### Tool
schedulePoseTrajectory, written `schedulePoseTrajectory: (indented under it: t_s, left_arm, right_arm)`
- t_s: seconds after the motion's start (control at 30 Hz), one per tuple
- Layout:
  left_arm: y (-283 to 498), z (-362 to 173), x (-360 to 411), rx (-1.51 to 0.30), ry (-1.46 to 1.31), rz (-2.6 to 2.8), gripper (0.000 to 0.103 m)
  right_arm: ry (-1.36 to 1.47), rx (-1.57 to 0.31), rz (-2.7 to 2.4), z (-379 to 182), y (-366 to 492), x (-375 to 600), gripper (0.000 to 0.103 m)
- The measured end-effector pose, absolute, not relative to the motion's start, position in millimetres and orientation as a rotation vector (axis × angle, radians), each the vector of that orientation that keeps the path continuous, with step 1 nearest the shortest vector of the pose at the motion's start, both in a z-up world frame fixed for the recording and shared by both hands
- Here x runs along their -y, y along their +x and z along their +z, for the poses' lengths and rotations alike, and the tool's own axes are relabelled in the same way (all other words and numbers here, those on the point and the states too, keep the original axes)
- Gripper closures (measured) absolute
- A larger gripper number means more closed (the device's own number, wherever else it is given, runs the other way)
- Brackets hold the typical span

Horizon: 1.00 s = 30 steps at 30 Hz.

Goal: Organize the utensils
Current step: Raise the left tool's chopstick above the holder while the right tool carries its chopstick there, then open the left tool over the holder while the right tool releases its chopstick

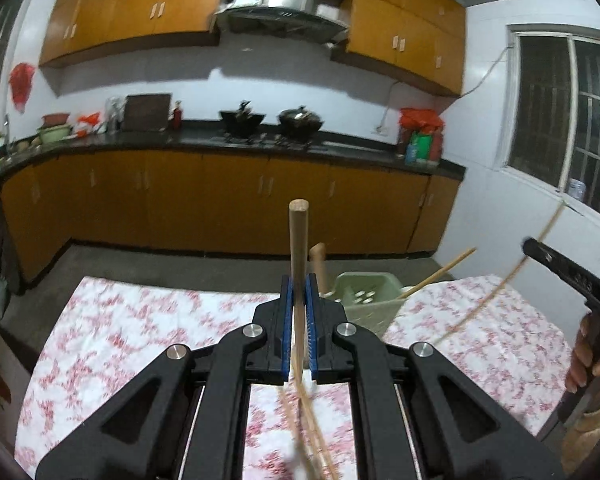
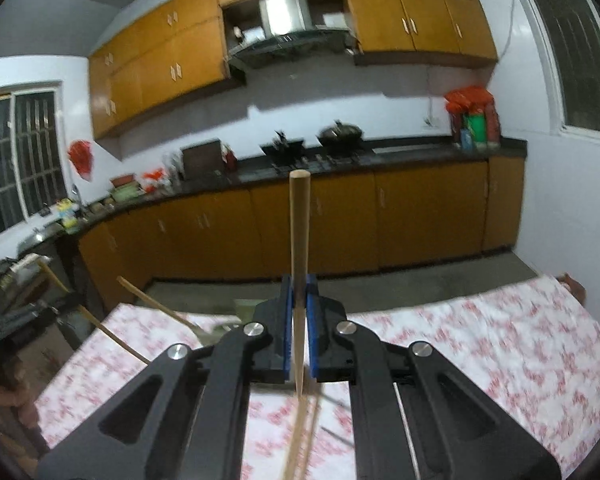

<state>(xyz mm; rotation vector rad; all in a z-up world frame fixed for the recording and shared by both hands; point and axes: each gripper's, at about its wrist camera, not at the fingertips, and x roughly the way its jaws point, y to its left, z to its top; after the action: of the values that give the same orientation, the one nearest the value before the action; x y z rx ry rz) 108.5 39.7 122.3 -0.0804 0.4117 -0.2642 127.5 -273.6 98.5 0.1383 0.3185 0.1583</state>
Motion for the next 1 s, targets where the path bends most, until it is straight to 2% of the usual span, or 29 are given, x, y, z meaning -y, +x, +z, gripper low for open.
schedulePoseTrajectory:
  t_s: [0.37, 0.53, 1.0]
  left_arm:
    - [110, 175, -18, -0.203, -0.134, -0.288, 0.096]
    - [131, 172, -8, -0.148, -0.166, -0.256, 0.096]
    - [179, 107, 11, -0.319, -0.186, -0.264, 0.095]
  right_arm:
    - [0.125, -0.175, 0.206, 138, 140, 242, 0.095]
    - [0.116, -0.141, 0.187, 135, 158, 236, 0.095]
    - [0.14, -0.335, 0.199, 75, 214, 225, 0.093]
